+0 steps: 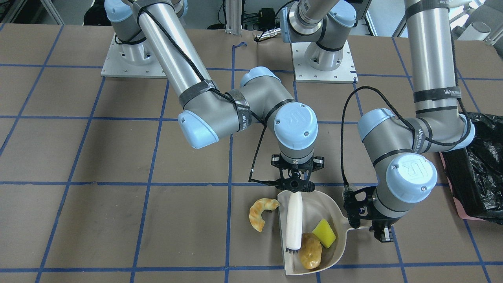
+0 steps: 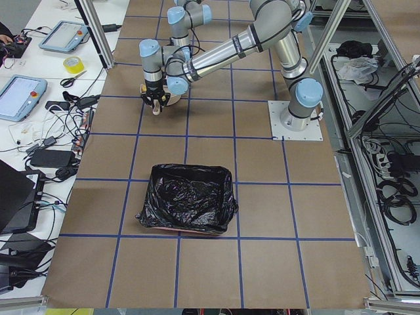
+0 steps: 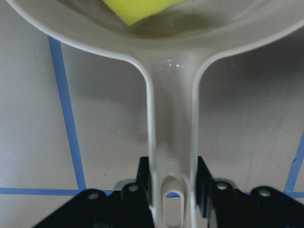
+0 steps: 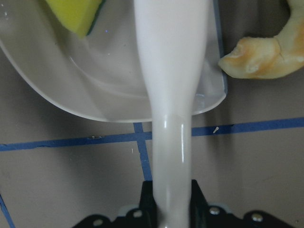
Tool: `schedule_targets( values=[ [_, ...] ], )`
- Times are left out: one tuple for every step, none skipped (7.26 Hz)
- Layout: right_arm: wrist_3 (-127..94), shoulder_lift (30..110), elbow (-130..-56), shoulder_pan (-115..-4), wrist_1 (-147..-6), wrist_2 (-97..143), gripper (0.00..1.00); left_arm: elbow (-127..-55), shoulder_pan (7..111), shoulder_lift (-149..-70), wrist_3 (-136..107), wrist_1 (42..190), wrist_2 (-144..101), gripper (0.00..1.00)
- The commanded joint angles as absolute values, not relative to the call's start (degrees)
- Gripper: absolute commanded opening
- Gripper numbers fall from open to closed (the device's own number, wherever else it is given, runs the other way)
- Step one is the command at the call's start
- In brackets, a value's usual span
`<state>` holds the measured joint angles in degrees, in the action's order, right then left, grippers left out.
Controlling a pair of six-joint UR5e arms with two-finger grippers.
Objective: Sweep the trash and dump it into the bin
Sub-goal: 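Sweep the sponge, roll and pastry with the brush into the dustpan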
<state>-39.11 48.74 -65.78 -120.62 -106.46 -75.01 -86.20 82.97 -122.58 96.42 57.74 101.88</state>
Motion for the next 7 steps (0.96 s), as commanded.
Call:
schedule_targets(
  values=[
    [-39.4, 52.7, -67.5, -120.1, -101.1, -75.6, 0.00, -86.3, 83.0, -122.5, 96.4, 57.7, 101.9, 0.04],
    [-40.4, 54.8, -70.0, -119.8, -99.9, -76.1, 0.00, -86.4, 83.0, -122.5, 96.4, 57.7, 101.9, 0.04],
    [-42.3, 56.9, -74.0, -119.2, -98.6, -77.8, 0.00, -86.5, 83.0, -122.6, 96.4, 57.7, 101.9, 0.04],
    [-43.6, 58.8, -78.0, -118.6, -99.5, -78.8, 0.00, -86.5, 83.0, -122.6, 96.4, 57.7, 101.9, 0.04],
    [-44.0, 60.4, -82.2, -117.7, -100.9, -78.9, 0.00, -86.6, 83.0, -122.7, 96.4, 57.7, 102.0, 0.04],
    [-46.5, 61.4, -85.7, -117.3, -102.9, -78.8, 0.00, -86.6, 83.0, -122.7, 96.3, 57.7, 102.0, 0.04],
    [-49.3, 61.6, -87.4, -117.3, -105.2, -78.7, 0.00, -86.5, 83.0, -122.7, 96.3, 57.7, 102.2, 0.04]
  ],
)
